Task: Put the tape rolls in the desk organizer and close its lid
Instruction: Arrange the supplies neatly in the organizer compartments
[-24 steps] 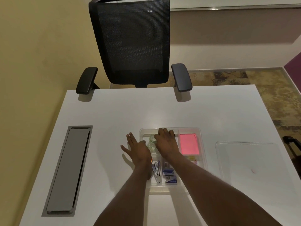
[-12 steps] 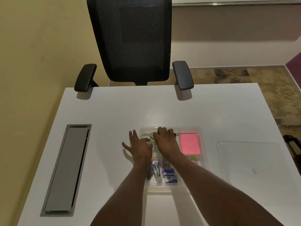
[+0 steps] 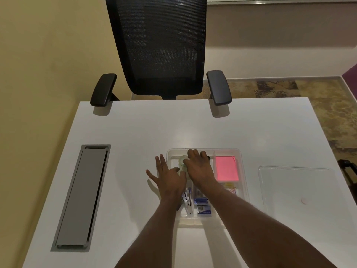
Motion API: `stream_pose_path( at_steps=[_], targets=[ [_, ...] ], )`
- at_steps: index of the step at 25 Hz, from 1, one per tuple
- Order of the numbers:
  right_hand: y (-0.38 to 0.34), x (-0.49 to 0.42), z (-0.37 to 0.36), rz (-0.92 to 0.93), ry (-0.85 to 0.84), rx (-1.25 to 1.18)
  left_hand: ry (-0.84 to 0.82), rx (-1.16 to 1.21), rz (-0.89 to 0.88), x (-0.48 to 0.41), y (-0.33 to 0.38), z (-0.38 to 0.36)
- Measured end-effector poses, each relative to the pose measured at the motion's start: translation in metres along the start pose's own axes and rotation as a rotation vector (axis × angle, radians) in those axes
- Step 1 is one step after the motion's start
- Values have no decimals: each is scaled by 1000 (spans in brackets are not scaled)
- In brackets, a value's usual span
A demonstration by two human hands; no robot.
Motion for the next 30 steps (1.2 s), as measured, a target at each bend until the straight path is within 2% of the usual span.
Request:
stream_pose_path(
  at_steps=[4, 7, 9, 11, 15, 18, 21, 26, 30],
  targets=[
    [5, 21, 6, -260, 96, -177, 132, 17, 1, -3, 2, 8],
    [0, 46, -1, -459, 89, -482, 66, 7, 2, -7, 11, 6],
    [-4, 56, -8, -533, 66, -694, 31, 8, 39, -10, 14, 5],
    [-2, 58, -11, -572, 60, -785, 14, 46, 101, -12, 15, 6],
    [0, 52, -10, -442, -21, -637, -27, 65, 126, -14, 21, 6],
    [-1, 51, -12, -429, -30, -627, -36, 66, 127, -16, 19, 6],
    [0, 52, -11, -384, 25, -528, -3, 82, 144, -15, 10, 6],
    [-1, 61, -10, -234, 79, -211, 6, 102, 113, -14, 7, 4],
    [-5, 71, -9, -179, 135, -110, -9, 116, 139, -23, 9, 7]
  ],
)
Point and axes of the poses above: each hand's wrist, its own x-axis away from the middle knuckle, its own z-axis out of the back of the hand, y = z × x, the point moved 6 cm from there along -x, towards the middle knuckle, and after that the axes turned 7 degrees about y, right-handed, at the moved point
